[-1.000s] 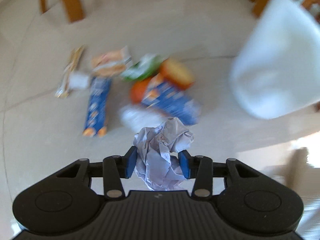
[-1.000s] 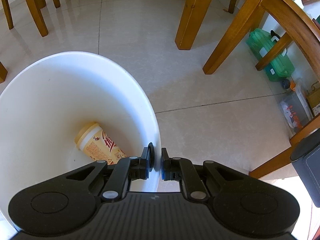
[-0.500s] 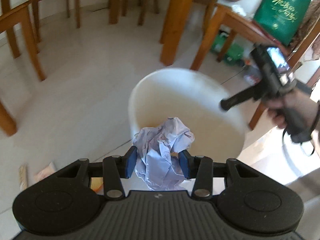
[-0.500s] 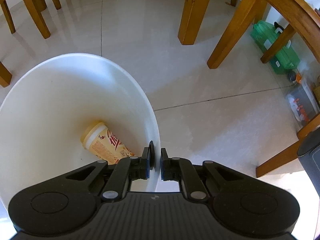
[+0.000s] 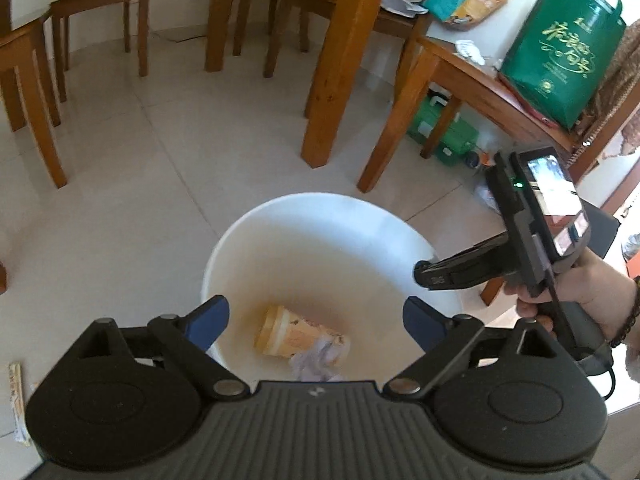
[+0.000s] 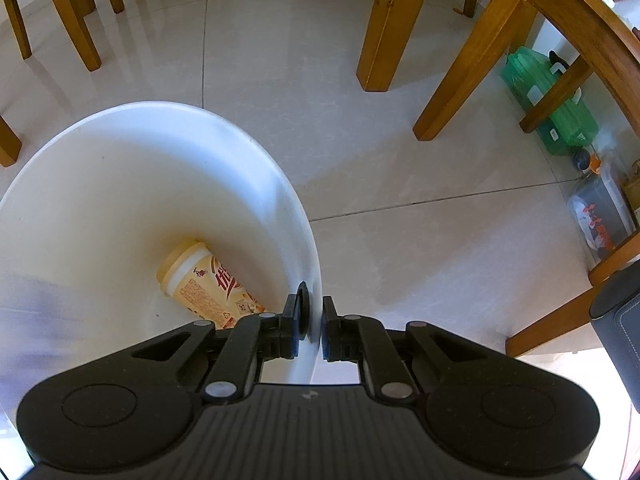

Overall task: Collect trash
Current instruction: 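Carry the crumpled paper over the bin and release it, then lower the left gripper onto the clear plastic bag and close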

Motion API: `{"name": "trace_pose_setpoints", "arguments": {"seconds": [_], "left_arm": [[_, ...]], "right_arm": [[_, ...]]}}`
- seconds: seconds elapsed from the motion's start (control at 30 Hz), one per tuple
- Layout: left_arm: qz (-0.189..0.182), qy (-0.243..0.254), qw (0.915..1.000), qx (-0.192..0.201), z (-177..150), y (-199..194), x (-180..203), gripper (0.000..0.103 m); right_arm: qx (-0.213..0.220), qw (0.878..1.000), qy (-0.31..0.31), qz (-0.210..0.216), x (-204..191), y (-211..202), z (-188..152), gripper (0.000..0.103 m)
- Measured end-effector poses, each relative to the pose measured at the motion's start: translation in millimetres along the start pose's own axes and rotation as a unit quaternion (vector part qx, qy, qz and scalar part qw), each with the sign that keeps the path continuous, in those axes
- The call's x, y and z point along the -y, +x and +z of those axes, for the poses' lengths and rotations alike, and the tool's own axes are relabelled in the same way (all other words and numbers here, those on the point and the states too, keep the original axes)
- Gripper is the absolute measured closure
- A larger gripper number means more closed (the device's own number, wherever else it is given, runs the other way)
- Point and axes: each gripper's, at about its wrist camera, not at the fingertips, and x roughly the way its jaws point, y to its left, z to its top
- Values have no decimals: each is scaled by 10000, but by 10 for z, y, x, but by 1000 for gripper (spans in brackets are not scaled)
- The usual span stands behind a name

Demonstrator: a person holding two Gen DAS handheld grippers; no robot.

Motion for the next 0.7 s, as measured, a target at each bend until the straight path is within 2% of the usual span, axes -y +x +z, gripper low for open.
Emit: {"name": "trace_pose_setpoints", "arguments": {"seconds": [0.13,0.37,0.57,0.7], "left_arm": [[185,-5,9998,14,-43,-98,-149,9],[764,-167,9968,-168,-288,-210,-567,8],[1351,-574,9886,-322,-738,-158,-960,8],[1464,-842,9847,-418,-1164,-59,-1153,8]], "right_arm": [[0,10000,4,-4,7,-1,2,91],[13,10000,-18,-25,4,-1,-4,90],[28,10000,-55,-26,4,-2,4,90],[38,10000,-61,-29,4,-2,6,90]]}}
